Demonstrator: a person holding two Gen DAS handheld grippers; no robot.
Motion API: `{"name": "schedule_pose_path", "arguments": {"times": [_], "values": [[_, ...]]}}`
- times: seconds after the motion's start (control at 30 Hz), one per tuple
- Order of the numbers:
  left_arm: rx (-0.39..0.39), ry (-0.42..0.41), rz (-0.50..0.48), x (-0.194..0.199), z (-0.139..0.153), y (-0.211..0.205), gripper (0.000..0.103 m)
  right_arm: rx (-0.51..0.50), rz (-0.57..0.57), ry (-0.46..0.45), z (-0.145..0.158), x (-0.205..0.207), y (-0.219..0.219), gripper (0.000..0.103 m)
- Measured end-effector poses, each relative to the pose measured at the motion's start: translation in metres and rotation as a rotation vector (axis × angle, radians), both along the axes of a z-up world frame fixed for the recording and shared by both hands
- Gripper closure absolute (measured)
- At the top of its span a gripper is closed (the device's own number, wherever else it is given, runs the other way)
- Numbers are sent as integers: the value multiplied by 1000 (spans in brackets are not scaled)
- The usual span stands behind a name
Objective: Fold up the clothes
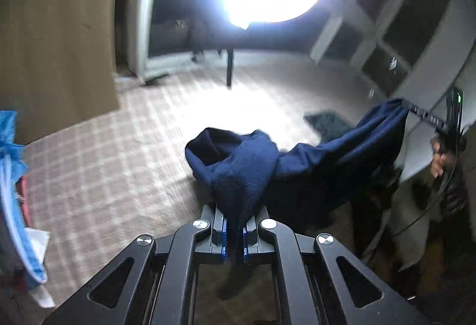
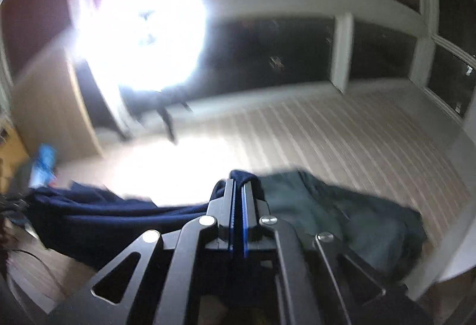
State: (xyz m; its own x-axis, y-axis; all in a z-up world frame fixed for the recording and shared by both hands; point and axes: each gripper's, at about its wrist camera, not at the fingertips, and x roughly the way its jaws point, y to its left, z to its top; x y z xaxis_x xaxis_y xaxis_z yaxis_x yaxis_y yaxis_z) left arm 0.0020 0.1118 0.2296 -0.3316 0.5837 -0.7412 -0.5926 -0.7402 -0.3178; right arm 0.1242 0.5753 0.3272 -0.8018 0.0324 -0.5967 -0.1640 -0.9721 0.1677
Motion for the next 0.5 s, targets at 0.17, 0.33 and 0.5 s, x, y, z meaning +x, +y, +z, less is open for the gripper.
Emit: {"name": "schedule_pose_path", "arguments": {"times": [0.17, 0.33, 0.5], "values": [[-128, 64, 138, 4, 7, -52, 88, -39, 83, 74, 33, -2, -31, 100], [-257, -118, 177, 15, -70, -85, 99, -60, 218, -367, -92, -17, -77, 100], [-311, -208, 174, 13, -120, -88, 88, -63, 218, -673, -189, -1, -91, 98]]}}
